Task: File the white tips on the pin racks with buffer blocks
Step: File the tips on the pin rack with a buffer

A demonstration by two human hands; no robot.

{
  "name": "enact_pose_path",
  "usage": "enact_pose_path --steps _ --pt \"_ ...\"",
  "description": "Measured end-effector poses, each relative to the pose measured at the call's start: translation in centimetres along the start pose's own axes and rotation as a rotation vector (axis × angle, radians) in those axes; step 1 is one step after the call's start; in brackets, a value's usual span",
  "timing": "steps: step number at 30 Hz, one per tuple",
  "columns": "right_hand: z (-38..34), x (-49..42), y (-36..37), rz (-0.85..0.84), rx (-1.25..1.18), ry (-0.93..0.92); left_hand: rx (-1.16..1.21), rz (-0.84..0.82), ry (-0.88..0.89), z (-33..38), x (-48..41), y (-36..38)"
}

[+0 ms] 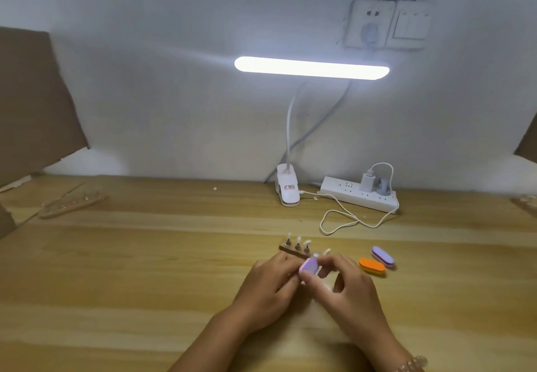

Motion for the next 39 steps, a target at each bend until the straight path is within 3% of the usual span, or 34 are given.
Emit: enact_pose_path --steps 6,12,15,19,23,26,30,33,39 --pt "-0.3 0.4 0.3 -0.054 0.031 -0.046 0.105 0.021 -0.014 -0.3 -0.1 -0.2" --pt "0.7 -0.2 -0.1 0.026 -0.052 0.037 0.062 0.019 0.061 0.5 0.0 -0.1" --pt "0.2 0.0 0.1 0.001 -0.018 -0.010 0.124 0.031 0.036 0.1 0.0 -0.2" --pt "0.8 -0.3 -0.3 0.095 -0.038 0.053 0.123 0.065 0.029 0.3 0.1 -0.2" --pt "-0.4 0.3 0.2 0.028 0.011 -0.047 0.193 0.080 -0.012 0.2 0.2 -0.4" --pt "-0.6 0.2 -0.1 0.104 -0.045 -0.030 0.278 0.100 -0.052 -0.2 0.2 -0.4" --pt "-0.6 0.1 0.3 0.028 0.005 -0.055 0.257 0.072 -0.050 0.1 0.2 -0.4" --pt "0.1 -0.2 0.0 0.089 0.015 0.017 0.264 0.081 -0.057 -0.1 0.1 -0.4" --pt "0.0 -0.1 0.3 0.043 0.010 -0.016 0.250 0.078 -0.059 -0.2 0.1 -0.5"
Point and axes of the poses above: each hand's wrist, its own x-axis away from the middle knuckle, its own y-axis out of the palm, z = x × y, the point moved 4 cm from there along -x, towards the middle knuckle, and after that the axes turned 10 degrees about -z, right-handed, at the moved point
